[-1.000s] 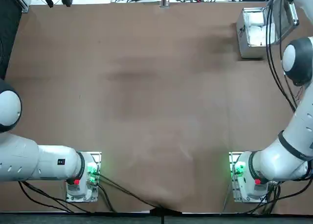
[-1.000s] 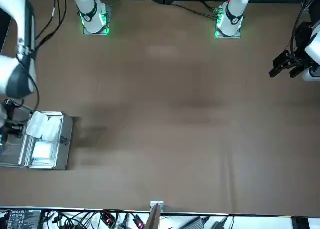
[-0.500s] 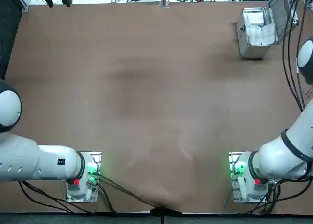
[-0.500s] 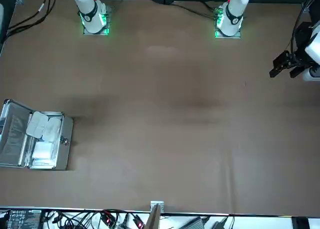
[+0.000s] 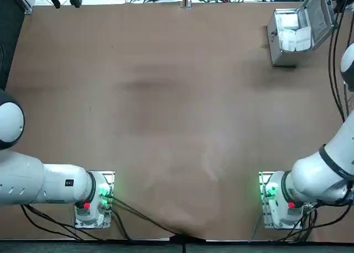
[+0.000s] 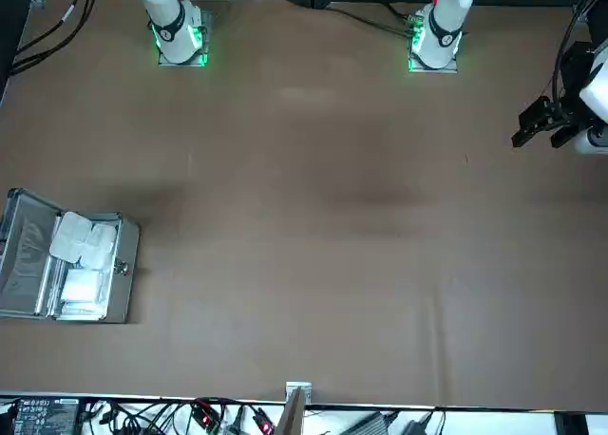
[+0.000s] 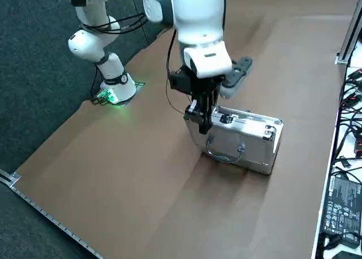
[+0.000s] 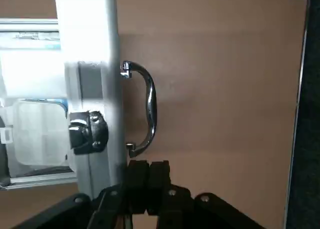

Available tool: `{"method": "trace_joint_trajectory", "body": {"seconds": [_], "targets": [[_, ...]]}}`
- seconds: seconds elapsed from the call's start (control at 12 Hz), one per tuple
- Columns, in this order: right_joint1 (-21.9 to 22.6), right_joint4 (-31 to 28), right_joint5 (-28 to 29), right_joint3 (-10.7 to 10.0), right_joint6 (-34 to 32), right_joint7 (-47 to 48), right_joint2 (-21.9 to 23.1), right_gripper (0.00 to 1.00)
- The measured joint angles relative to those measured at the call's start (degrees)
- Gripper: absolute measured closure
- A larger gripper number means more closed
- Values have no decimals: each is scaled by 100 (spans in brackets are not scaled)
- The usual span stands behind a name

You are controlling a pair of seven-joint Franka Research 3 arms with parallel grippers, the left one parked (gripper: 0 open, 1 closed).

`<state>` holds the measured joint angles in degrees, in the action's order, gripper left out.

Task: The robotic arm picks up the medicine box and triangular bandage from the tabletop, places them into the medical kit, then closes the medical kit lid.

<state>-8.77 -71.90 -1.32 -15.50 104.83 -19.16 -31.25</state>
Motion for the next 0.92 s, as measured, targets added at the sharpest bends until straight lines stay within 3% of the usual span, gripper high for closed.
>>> {"method": "trace_joint_trajectory", "body": {"seconds": [0.5,0.92], "targets": [[31,8,290,66,63,0,-133,99],[540,13,466,167,39,11,-104,99]]}}
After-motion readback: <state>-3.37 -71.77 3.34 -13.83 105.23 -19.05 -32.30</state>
